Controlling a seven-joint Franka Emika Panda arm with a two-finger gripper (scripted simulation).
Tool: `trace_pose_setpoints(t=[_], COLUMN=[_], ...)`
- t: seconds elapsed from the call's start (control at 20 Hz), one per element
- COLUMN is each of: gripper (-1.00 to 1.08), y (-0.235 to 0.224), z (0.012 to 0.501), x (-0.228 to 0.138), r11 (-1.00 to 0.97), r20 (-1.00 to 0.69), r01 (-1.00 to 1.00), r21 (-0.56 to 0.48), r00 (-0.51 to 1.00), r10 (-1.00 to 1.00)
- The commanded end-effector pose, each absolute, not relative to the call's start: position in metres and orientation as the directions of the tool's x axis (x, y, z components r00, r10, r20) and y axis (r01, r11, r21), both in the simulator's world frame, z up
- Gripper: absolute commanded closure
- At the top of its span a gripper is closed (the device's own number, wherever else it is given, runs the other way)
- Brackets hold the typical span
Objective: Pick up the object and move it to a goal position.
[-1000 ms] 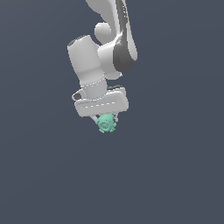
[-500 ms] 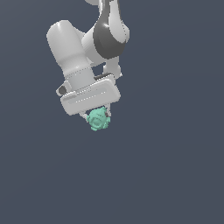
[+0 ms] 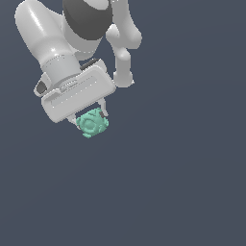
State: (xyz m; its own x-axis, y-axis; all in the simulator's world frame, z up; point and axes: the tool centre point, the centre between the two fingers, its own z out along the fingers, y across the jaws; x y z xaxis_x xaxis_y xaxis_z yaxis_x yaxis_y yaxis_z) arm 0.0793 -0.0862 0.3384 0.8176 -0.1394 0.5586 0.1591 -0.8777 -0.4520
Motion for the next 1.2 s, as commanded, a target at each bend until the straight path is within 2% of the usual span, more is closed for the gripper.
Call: trace_pose_setpoints(t=[0.0, 0.65, 1.15], gripper=[1.08, 1.08, 1.08], y=[-0.098, -0.165, -0.200], z=[0.358, 0.451, 0.491], x=[0.083, 0.097, 0.101], r11=[-0.862, -0.758, -0.696], r20=[0.593, 0.743, 0.799], r01=[0.208, 0.443, 0.543], r21=[-0.462, -0.479, -0.470], r00=[0.795, 0.664, 0.596], r10=[-0.126, -0.081, -0.076])
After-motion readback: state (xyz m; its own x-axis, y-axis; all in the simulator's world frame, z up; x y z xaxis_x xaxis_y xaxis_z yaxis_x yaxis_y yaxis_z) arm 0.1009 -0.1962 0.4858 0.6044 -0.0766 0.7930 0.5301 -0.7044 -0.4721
